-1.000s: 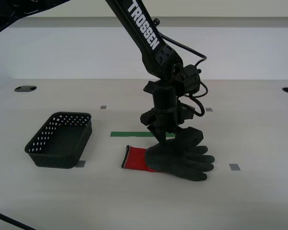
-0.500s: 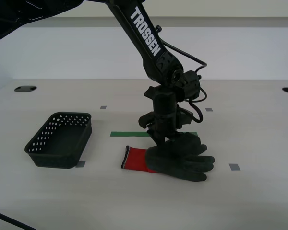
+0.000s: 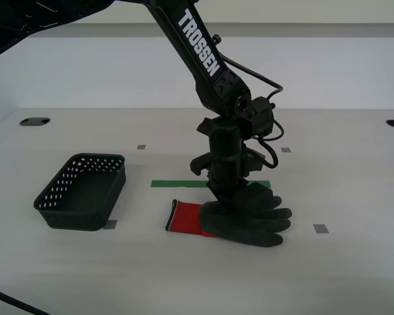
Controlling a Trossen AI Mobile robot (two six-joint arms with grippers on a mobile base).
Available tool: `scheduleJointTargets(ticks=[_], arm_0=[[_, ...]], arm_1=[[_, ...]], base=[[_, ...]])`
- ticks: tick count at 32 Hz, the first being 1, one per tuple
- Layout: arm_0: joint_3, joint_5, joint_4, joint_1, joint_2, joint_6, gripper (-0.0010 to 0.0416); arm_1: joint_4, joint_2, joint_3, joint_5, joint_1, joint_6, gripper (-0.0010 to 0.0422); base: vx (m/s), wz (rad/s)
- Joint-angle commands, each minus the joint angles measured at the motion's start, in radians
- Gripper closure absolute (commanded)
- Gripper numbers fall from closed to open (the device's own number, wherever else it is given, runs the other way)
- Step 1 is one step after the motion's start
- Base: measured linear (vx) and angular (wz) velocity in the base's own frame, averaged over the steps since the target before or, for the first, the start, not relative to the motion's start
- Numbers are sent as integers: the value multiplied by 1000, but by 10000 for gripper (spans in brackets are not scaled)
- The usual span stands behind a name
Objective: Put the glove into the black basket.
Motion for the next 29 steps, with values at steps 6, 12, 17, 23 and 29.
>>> scheduleJointTargets(ticks=[6,12,17,23,29], arm_0=[[1,0,1,0,0,0,405],[1,0,-5,0,0,0,405],[1,0,-5,0,0,0,405],[1,0,-6,0,0,0,405],[1,0,-12,0,0,0,405]], arm_1=[[-84,-114,-1,0,0,15,414],[-172,-241,-1,4,0,23,414],[-230,-311,-1,3,1,24,414],[-281,-391,-1,3,6,43,413],[-338,-468,-1,3,15,55,413]], base=[[0,0],[0,0],[0,0],[0,0],[0,0]])
